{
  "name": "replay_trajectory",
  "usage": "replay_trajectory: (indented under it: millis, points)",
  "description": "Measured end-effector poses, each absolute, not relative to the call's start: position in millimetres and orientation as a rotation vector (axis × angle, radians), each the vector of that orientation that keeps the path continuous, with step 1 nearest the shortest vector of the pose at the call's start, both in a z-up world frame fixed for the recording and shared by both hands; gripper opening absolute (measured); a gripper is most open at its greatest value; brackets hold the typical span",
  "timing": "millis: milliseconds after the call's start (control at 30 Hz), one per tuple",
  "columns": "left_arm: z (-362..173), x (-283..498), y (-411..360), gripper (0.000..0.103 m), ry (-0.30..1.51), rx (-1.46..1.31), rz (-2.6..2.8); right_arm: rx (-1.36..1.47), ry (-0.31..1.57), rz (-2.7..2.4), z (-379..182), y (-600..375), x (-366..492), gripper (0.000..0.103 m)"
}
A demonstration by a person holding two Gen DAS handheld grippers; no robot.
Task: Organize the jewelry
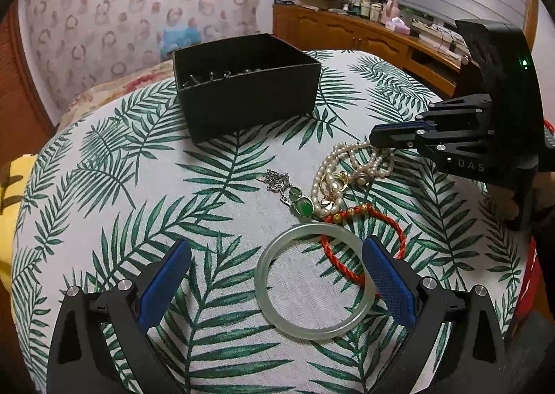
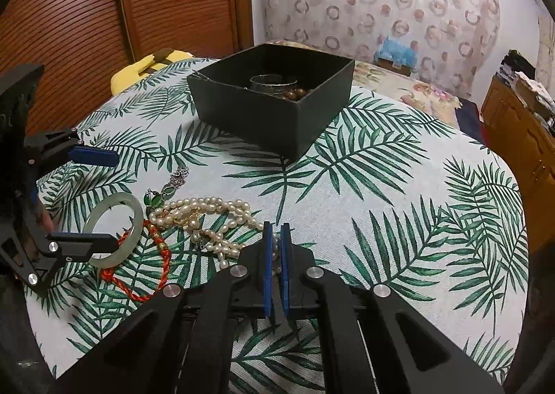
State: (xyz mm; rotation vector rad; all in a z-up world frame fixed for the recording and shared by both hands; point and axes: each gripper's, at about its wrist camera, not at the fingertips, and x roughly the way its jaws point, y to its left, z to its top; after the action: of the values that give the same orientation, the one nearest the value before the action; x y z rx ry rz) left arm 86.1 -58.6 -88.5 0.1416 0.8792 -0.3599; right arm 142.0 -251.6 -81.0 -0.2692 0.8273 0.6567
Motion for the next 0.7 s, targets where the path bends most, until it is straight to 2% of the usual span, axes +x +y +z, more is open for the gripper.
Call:
replay_trajectory:
  millis: [700]
  points:
    - [-100, 78, -71, 0.096, 0.895, 0.205, -0.350, -0.271, 0.827, 0.656, -82, -251, 142, 0.005]
